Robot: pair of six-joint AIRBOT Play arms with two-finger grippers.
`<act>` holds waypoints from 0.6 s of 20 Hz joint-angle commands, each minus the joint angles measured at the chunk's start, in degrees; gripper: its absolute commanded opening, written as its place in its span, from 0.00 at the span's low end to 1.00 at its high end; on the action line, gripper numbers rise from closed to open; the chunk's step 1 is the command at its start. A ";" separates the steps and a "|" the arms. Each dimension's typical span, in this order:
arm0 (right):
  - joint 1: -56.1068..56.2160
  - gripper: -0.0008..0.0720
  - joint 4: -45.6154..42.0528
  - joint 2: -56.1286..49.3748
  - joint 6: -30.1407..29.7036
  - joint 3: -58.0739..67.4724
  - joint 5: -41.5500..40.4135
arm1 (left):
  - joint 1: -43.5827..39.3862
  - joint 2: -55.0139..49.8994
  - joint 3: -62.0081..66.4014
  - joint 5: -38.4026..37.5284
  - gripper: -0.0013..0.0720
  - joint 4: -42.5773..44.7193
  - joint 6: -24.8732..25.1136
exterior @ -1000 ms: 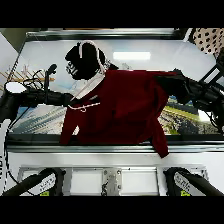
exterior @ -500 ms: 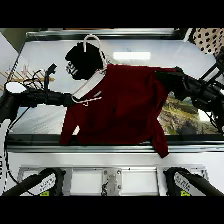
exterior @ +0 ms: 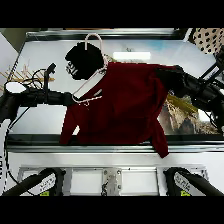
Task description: Fold the clothes and pants, and hang the long-sleeved shirts on hangers.
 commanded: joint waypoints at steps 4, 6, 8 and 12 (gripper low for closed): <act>3.10 0.03 7.30 0.02 0.15 0.07 -1.20 | 0.02 0.04 0.11 1.16 0.04 -0.92 -2.84; 4.46 0.03 8.20 0.02 0.15 0.07 -1.25 | 0.02 0.09 0.13 1.27 0.04 -3.28 -2.84; 4.85 0.03 9.44 0.02 0.17 0.07 -1.16 | 0.02 0.09 0.13 1.86 0.04 -3.78 -2.84; 5.03 0.03 13.31 0.02 0.13 0.07 -1.09 | 0.02 0.09 0.13 2.58 0.04 -4.28 -2.84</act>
